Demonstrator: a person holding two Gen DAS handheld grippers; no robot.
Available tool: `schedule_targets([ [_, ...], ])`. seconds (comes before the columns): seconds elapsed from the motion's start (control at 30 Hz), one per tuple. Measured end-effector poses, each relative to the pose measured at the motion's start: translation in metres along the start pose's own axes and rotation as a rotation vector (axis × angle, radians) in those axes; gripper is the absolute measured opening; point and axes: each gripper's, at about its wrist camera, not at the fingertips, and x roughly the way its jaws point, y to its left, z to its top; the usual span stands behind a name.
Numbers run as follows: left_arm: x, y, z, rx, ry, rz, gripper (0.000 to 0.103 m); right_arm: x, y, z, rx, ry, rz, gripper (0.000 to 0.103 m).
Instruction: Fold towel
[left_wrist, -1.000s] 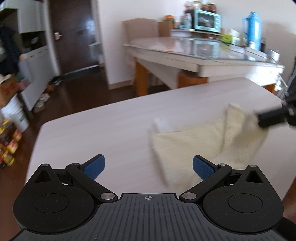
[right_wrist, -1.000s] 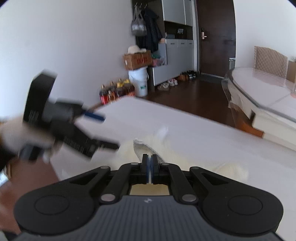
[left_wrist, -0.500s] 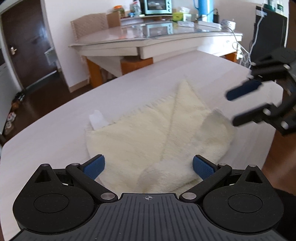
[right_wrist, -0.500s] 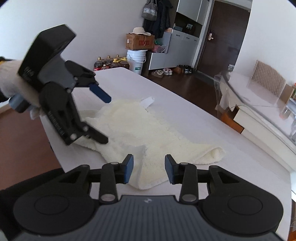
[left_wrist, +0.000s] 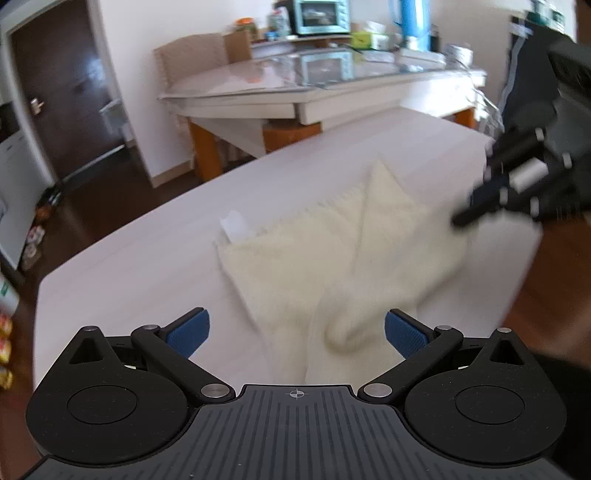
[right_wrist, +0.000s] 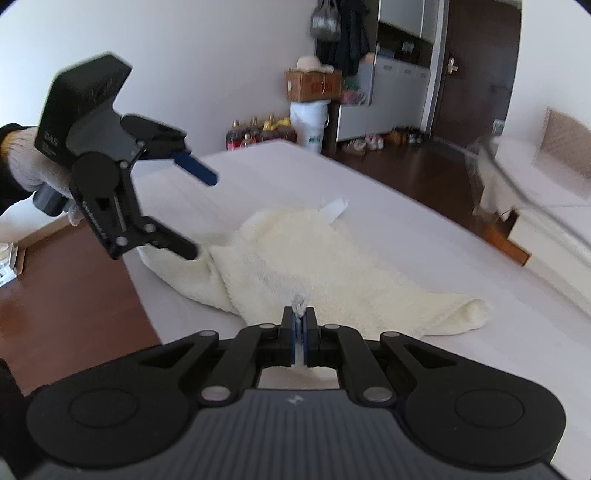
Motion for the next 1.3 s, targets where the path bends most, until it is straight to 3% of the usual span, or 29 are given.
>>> schedule_targets([
  [0.1,-0.015,-0.012,-0.016,0.082,0.008,-0.029,0.103,-0.025,0.006,-0.006,0.004,-0.040,-0.005,0.004],
  [0.4,-0.015,-0.043,-0.034,0.241,0.015,-0.088,0.096,-0.047,0.014,-0.028,0.042,-0.020,-0.059,0.004],
  [0.47,-0.014,-0.049,-0.036,0.307,0.021,-0.102,0.083,-0.051,0.012,-0.032,0.054,-0.019,-0.073,0.004],
  [0.6,-0.011,-0.058,-0.040,0.388,0.021,-0.117,0.076,-0.057,0.007,-0.039,0.074,-0.012,-0.092,0.004],
  [0.73,-0.008,-0.073,-0.050,0.532,0.054,-0.125,0.067,-0.059,0.004,-0.044,0.082,0.003,-0.108,0.004],
  [0.9,-0.004,-0.078,-0.056,0.615,0.078,-0.115,0.039,-0.061,0.002,-0.050,0.087,0.009,-0.113,0.004],
  [0.97,-0.006,-0.076,-0.054,0.629,0.074,-0.104,0.016,-0.062,0.003,-0.052,0.081,0.017,-0.111,0.004],
  [1.0,-0.007,-0.075,-0.054,0.629,0.075,-0.103,0.010,-0.062,0.004,-0.053,0.077,0.021,-0.109,0.004],
  [1.23,-0.014,-0.068,-0.040,0.637,0.195,-0.218,0.008,-0.070,0.009,-0.060,0.017,0.070,-0.072,0.004],
  [1.3,-0.019,-0.064,-0.034,0.629,0.197,-0.229,0.008,-0.075,0.007,-0.061,-0.001,0.079,-0.068,0.004],
])
